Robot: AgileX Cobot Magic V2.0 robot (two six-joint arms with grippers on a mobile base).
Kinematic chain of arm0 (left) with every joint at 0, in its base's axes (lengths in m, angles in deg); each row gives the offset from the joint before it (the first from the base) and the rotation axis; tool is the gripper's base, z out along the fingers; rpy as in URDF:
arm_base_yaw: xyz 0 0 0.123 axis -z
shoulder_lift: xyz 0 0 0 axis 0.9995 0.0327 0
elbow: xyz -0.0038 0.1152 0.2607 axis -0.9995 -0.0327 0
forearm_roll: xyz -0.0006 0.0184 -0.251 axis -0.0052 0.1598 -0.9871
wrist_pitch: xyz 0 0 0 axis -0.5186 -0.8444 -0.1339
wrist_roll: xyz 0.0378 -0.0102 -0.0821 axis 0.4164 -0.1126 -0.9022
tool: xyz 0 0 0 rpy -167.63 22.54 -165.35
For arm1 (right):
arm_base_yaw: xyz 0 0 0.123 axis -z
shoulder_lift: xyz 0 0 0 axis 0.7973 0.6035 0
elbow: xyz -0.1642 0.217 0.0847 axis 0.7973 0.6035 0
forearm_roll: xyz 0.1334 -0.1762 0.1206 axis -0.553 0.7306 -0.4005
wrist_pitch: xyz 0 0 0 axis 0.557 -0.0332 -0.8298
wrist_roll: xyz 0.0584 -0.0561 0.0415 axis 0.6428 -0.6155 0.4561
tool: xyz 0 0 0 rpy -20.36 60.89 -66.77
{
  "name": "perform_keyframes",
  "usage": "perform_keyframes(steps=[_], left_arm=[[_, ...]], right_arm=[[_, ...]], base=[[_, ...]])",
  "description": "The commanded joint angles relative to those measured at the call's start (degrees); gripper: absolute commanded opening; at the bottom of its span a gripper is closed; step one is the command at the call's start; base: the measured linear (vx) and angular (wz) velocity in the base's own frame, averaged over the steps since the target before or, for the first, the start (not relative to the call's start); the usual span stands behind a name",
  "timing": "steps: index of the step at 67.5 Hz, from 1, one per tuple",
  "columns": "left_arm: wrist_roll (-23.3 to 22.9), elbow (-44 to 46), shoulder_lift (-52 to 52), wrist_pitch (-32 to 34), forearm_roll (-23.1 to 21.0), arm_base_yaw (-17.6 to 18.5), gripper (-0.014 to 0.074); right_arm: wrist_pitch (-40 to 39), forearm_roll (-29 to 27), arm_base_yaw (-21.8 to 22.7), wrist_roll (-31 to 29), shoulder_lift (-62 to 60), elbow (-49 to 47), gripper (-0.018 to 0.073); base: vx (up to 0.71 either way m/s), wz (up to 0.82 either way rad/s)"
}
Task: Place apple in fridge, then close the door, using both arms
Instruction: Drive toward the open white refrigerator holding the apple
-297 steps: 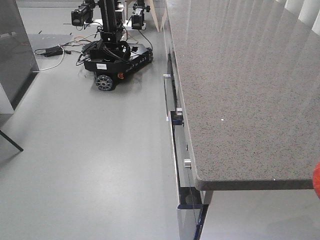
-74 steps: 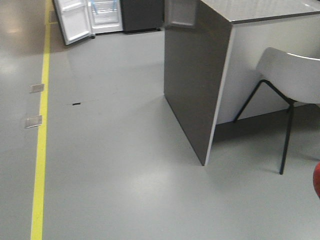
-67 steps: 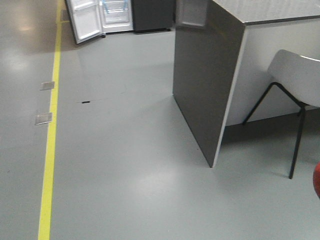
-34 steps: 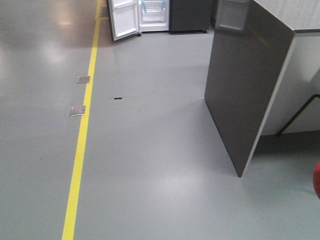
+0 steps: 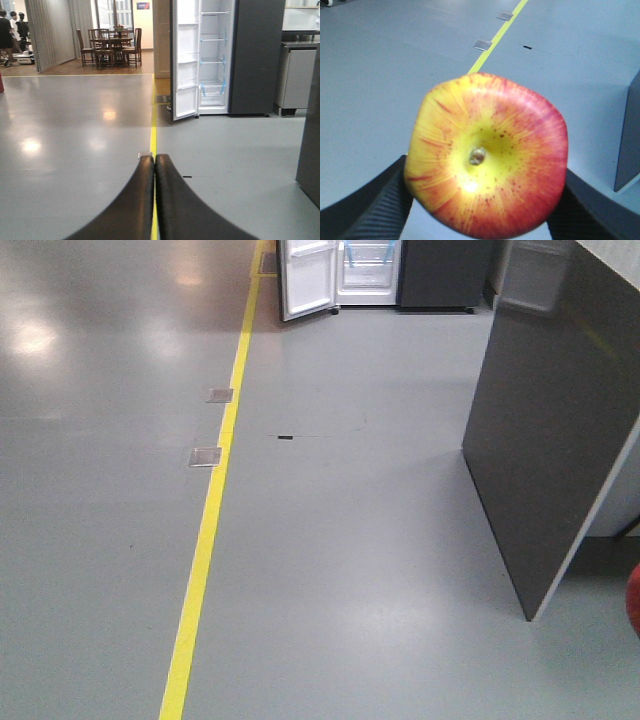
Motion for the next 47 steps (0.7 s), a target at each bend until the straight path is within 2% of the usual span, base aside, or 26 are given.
perform_keyframes(steps=[1,47], left_arm=[[-0.5,-1.6,-0.9,4.3,-0.4,0.0,-0.0006],[-0.5,-1.6,-0.9,4.3,-0.4,0.0,-0.0006]], right_arm=[[-4.5,0.1,0.1,-0.5,0.6,-1.5,0.036],[-4.5,0.1,0.1,-0.5,0.6,-1.5,0.036]], base=[[0.07,0.2],[0.07,0.06]])
